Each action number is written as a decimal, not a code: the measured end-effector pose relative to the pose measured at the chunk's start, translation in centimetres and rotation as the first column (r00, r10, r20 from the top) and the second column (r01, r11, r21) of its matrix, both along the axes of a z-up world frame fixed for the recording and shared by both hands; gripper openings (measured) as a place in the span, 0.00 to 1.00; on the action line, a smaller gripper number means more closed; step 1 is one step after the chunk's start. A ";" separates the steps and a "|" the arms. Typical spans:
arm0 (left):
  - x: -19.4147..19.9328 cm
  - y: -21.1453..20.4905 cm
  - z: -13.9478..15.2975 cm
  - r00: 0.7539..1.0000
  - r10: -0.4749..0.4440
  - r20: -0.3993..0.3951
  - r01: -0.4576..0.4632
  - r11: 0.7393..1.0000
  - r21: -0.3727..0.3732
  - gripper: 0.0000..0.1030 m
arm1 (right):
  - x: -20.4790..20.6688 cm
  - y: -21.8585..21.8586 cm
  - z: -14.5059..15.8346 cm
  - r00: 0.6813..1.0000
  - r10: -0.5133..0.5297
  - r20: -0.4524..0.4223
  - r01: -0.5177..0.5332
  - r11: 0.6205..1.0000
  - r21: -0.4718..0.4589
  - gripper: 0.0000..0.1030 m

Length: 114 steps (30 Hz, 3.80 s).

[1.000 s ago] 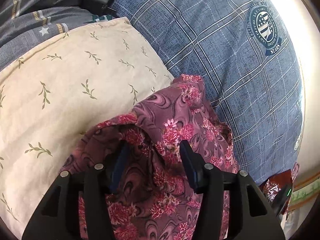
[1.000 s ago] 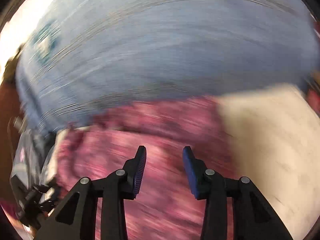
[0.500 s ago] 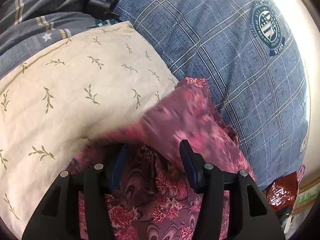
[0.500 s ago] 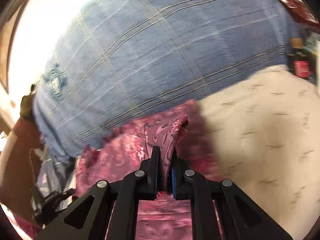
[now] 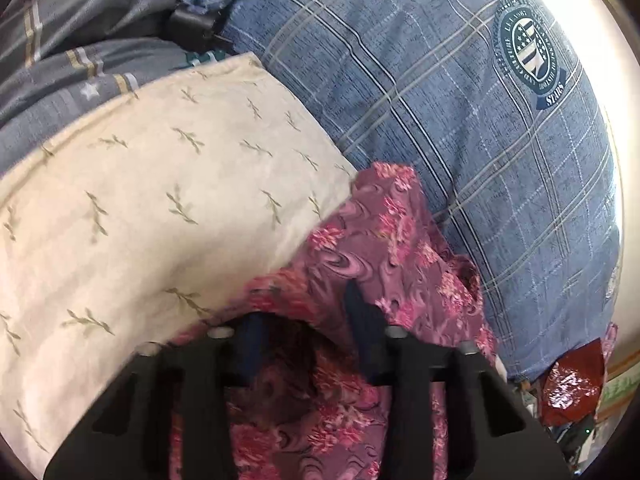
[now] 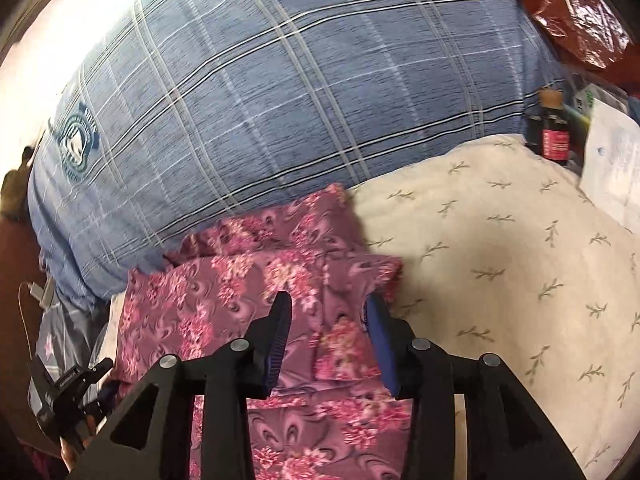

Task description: Fold small clothes

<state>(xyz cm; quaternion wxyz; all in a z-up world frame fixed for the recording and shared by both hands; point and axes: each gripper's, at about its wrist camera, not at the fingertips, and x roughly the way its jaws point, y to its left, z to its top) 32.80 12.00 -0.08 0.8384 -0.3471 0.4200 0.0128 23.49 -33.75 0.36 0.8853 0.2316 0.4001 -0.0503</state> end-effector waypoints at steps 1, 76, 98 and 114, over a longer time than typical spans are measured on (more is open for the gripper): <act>0.0 0.3 0.0 1.000 0.008 -0.001 -0.008 1.000 -0.003 0.20 | 0.2 0.0 -0.4 1.000 -0.002 -0.011 0.002 1.000 0.007 0.44; -14.5 5.3 6.2 0.868 -0.475 -0.141 0.433 0.865 -0.254 0.05 | -21.7 -2.9 -0.9 0.972 0.184 0.147 -0.233 0.851 0.471 0.07; 9.0 3.3 4.7 0.942 -0.336 -0.002 0.326 0.915 -0.237 0.05 | 0.8 -7.9 -1.4 0.979 0.023 0.205 -0.127 0.849 0.513 0.07; 11.1 -0.4 3.9 0.901 -0.429 -0.067 0.419 0.899 -0.125 0.27 | 4.2 -7.0 -6.0 0.991 0.101 0.092 -0.136 0.813 0.566 0.33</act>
